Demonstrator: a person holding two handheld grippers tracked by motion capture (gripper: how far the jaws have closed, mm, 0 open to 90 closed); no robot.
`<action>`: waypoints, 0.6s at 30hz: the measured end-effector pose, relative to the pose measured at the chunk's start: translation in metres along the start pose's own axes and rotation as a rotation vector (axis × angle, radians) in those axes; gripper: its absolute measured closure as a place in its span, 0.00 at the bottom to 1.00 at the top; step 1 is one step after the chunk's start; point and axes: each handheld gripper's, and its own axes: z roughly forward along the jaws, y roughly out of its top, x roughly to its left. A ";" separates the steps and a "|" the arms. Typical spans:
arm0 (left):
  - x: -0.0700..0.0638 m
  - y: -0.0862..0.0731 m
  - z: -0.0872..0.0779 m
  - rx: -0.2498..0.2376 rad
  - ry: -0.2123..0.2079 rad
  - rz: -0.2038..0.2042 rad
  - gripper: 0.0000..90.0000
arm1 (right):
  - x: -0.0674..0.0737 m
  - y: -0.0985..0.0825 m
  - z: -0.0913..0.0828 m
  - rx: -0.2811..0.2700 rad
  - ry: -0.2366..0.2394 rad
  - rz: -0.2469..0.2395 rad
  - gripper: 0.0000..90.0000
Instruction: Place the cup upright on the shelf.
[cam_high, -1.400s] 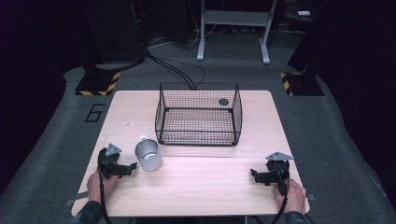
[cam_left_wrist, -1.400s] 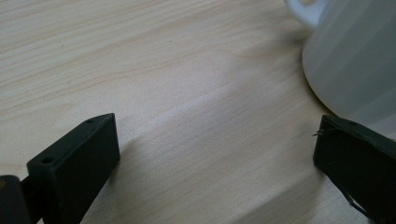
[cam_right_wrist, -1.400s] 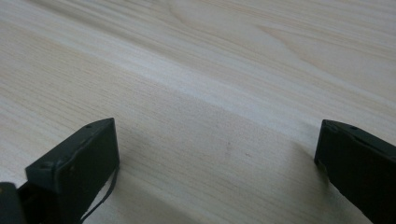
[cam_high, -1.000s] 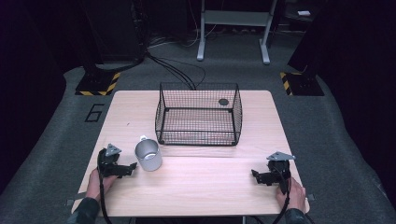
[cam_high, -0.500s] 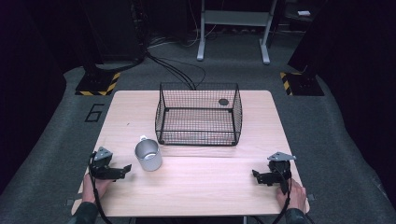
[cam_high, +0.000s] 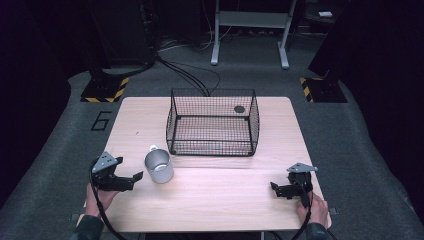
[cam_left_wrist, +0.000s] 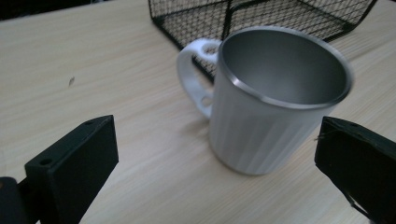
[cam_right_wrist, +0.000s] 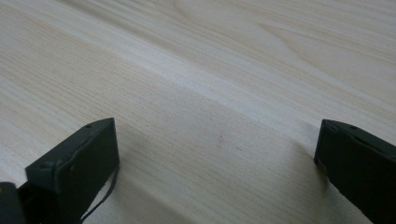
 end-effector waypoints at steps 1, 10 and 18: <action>-0.003 0.003 0.001 -0.009 0.000 0.011 0.00 | -0.001 0.000 -0.001 0.003 -0.002 -0.005 0.00; -0.015 0.020 0.015 0.026 -0.051 0.084 0.00 | -0.002 -0.002 -0.002 0.001 -0.011 0.019 0.00; -0.019 0.028 0.027 0.006 -0.078 0.102 0.00 | -0.003 -0.003 -0.003 0.000 -0.015 0.016 0.00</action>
